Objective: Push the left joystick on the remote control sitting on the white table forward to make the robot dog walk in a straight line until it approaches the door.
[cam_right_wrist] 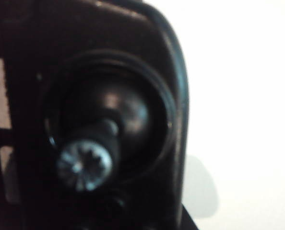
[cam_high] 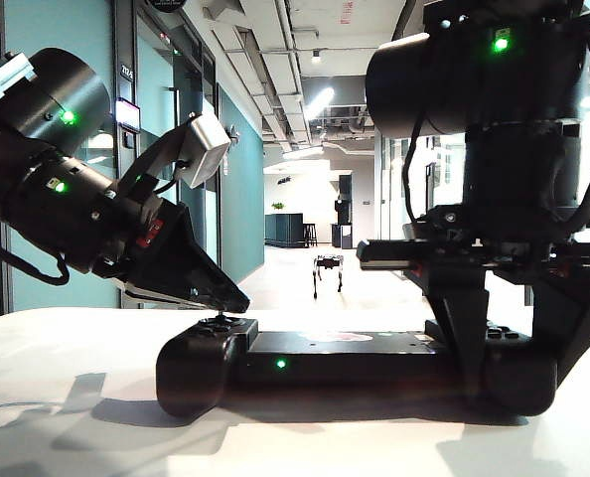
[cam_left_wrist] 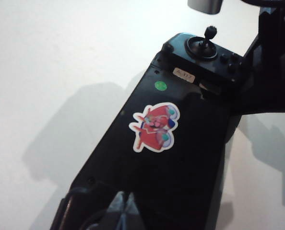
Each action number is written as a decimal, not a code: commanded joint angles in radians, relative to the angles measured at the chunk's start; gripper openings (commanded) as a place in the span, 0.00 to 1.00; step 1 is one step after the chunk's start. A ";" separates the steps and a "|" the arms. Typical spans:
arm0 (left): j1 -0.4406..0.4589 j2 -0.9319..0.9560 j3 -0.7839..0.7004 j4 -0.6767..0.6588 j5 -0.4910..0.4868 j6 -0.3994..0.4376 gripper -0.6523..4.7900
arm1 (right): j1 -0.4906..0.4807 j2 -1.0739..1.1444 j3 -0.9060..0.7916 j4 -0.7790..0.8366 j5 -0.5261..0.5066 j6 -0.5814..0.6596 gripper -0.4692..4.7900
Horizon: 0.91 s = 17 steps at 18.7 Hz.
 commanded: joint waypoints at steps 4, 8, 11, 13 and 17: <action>0.000 -0.204 0.052 -0.029 -0.050 -0.188 0.11 | 0.001 0.000 -0.003 -0.023 0.005 -0.001 0.34; 0.000 -0.488 0.154 -0.204 -0.391 -0.314 0.11 | 0.001 0.000 -0.003 0.015 0.005 -0.012 0.34; 0.000 -0.649 0.256 -0.446 -0.497 -0.314 0.11 | 0.001 0.000 -0.003 0.023 0.003 -0.013 0.35; 0.000 -0.723 0.270 -0.474 -0.496 -0.314 0.11 | 0.001 0.000 -0.002 0.022 0.001 -0.047 0.35; 0.000 -0.822 0.270 -0.527 -0.498 -0.314 0.11 | 0.001 -0.001 -0.002 0.007 -0.016 -0.065 0.60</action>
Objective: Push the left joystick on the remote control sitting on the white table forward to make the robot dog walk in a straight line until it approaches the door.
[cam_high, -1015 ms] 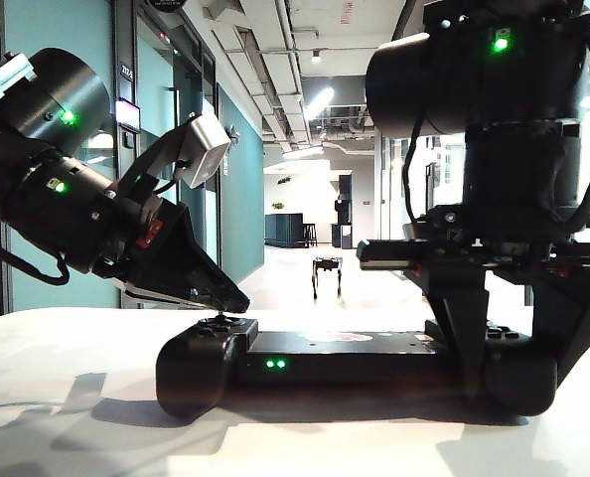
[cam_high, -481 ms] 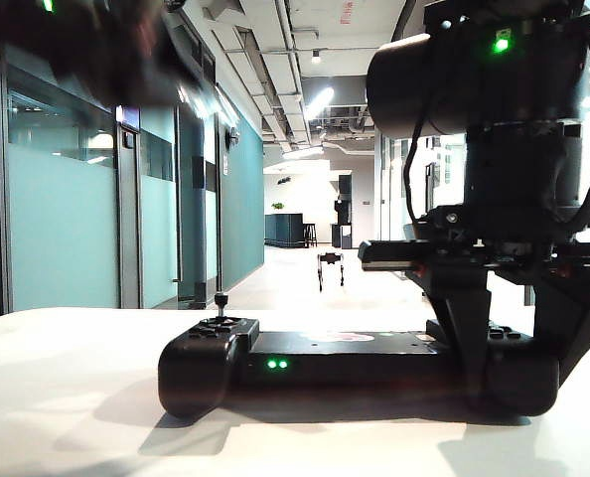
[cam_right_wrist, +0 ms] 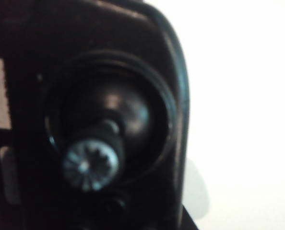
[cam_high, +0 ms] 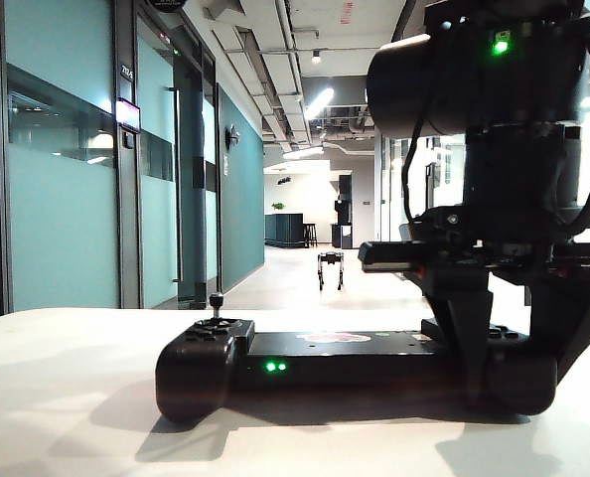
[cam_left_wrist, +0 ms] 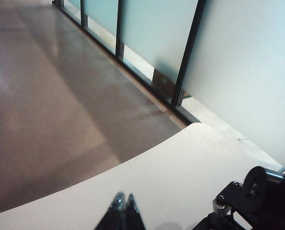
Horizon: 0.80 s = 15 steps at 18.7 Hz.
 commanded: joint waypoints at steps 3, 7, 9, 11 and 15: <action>0.000 -0.080 0.001 -0.093 -0.008 -0.015 0.11 | 0.003 -0.003 0.025 -0.063 -0.036 -0.035 0.67; 0.000 -0.119 0.001 -0.113 -0.029 -0.025 0.11 | 0.005 -0.016 0.085 -0.133 -0.036 -0.060 0.67; 0.000 -0.139 0.001 -0.114 -0.029 -0.026 0.11 | 0.005 -0.035 0.107 -0.167 -0.036 -0.064 0.67; 0.000 -0.153 0.001 -0.122 -0.029 -0.050 0.11 | 0.010 -0.071 0.120 -0.202 -0.035 -0.068 0.67; 0.000 -0.187 0.000 -0.195 -0.029 -0.055 0.11 | 0.010 -0.186 0.130 -0.259 -0.037 -0.079 0.64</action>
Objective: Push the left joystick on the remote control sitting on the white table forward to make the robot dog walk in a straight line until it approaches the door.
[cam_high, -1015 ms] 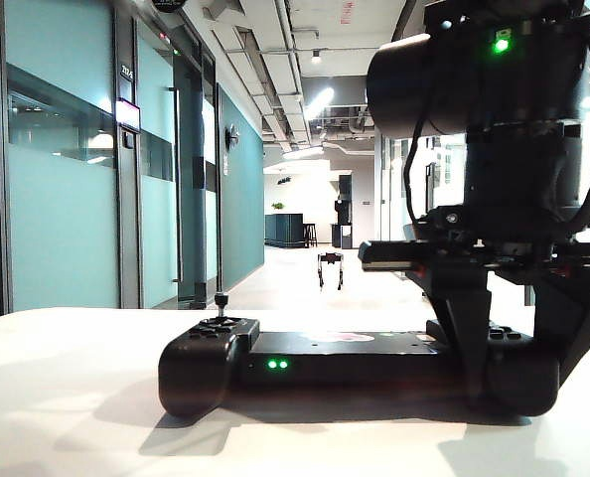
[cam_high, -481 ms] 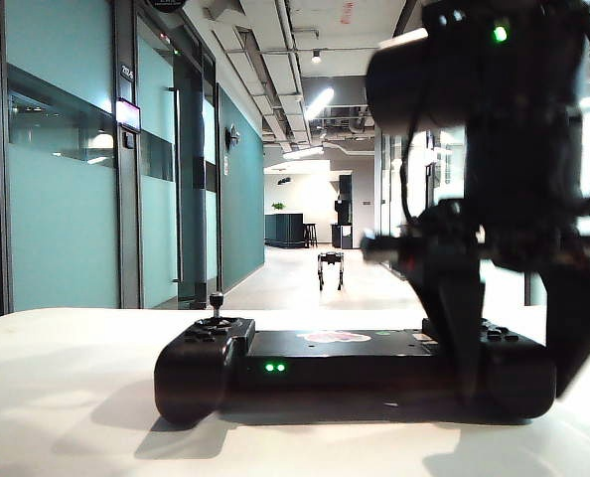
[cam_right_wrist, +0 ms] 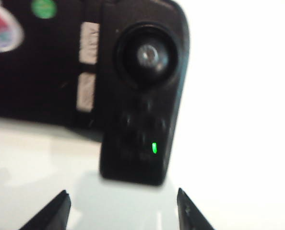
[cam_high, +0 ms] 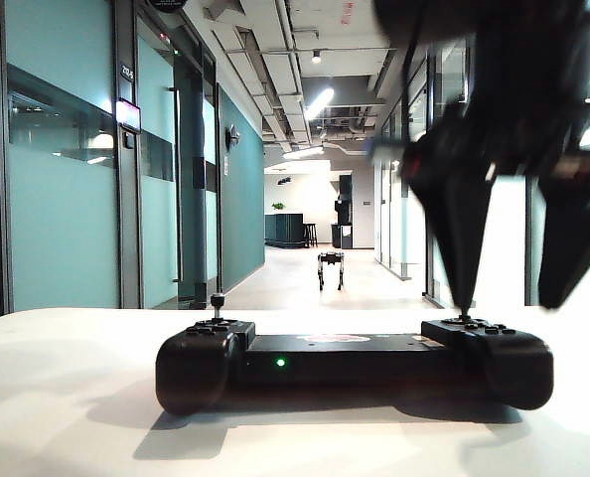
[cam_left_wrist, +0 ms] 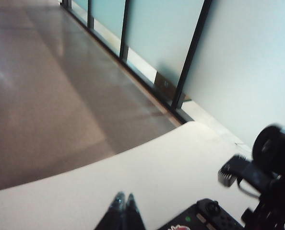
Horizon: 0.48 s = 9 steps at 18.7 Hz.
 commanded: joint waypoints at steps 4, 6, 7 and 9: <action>0.000 -0.044 0.001 -0.150 -0.022 0.010 0.11 | 0.001 -0.171 0.006 -0.071 0.004 -0.012 0.09; 0.000 -0.071 -0.020 -0.163 -0.029 0.012 0.11 | 0.002 -0.223 0.004 -0.041 0.021 -0.066 0.09; 0.000 -0.101 -0.058 -0.144 -0.031 0.011 0.11 | 0.009 -0.266 0.001 -0.003 0.047 -0.092 0.09; 0.000 -0.166 -0.136 -0.122 -0.043 0.010 0.11 | 0.028 -0.343 -0.026 0.097 0.123 -0.156 0.09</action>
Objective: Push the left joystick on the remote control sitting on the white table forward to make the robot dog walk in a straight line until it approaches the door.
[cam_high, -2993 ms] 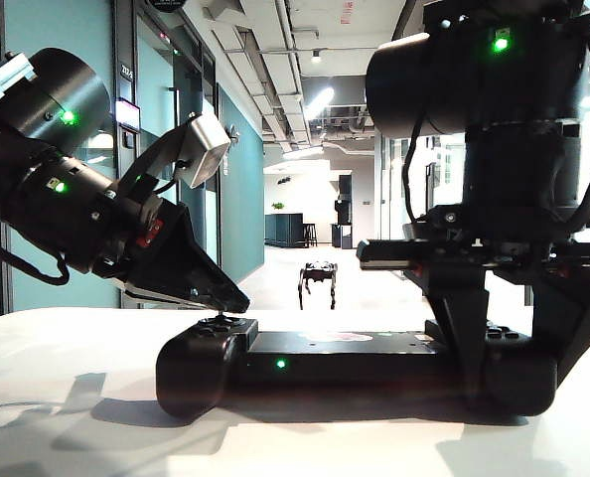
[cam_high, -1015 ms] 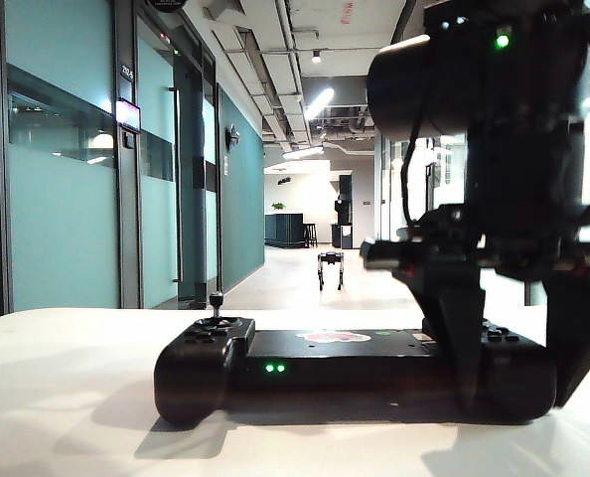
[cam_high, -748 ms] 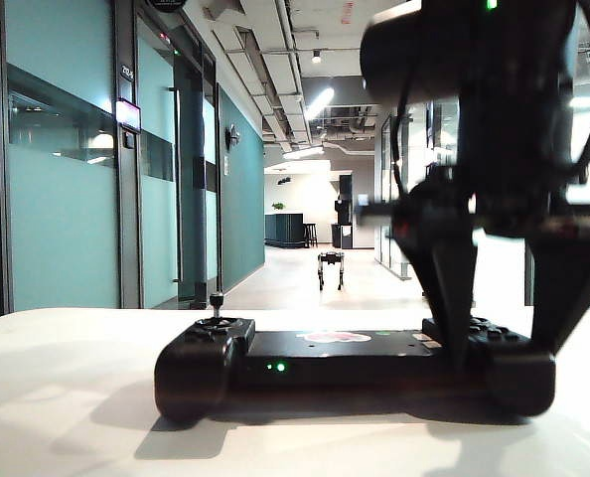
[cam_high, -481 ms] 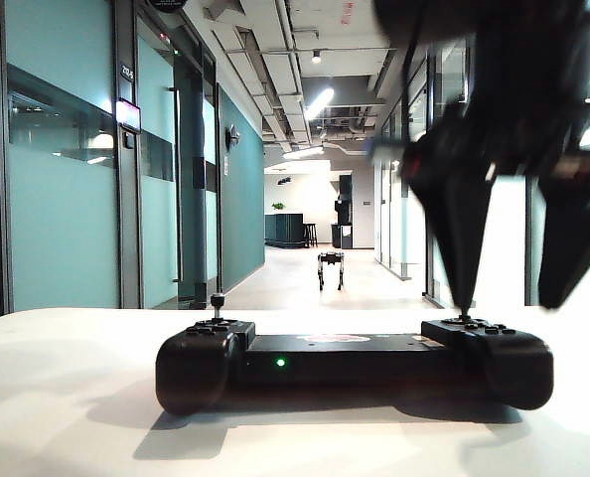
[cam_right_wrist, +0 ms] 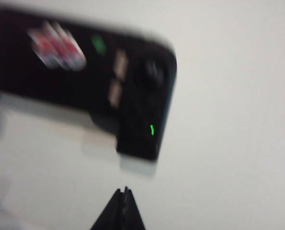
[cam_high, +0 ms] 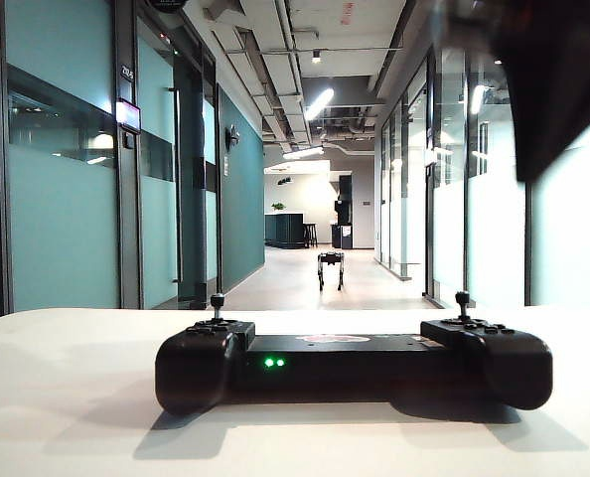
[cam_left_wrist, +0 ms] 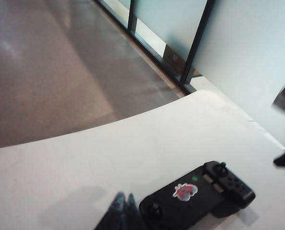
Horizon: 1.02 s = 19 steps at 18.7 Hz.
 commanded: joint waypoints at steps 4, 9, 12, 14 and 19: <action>0.000 -0.179 -0.201 0.097 -0.034 0.002 0.11 | 0.058 -0.219 -0.134 0.333 0.151 -0.183 0.09; 0.000 -0.333 -0.376 0.170 -0.040 0.004 0.11 | 0.060 -0.306 -0.217 0.302 0.219 -0.232 0.09; 0.000 -0.388 -0.452 0.202 -0.041 -0.003 0.11 | 0.066 -0.320 -0.259 0.410 0.199 -0.290 0.09; 0.000 -0.425 -0.499 0.225 -0.058 -0.004 0.11 | 0.066 -0.353 -0.327 0.548 0.136 -0.345 0.09; 0.000 -0.475 -0.556 0.243 -0.085 -0.003 0.11 | 0.064 -0.495 -0.585 0.846 0.029 -0.378 0.09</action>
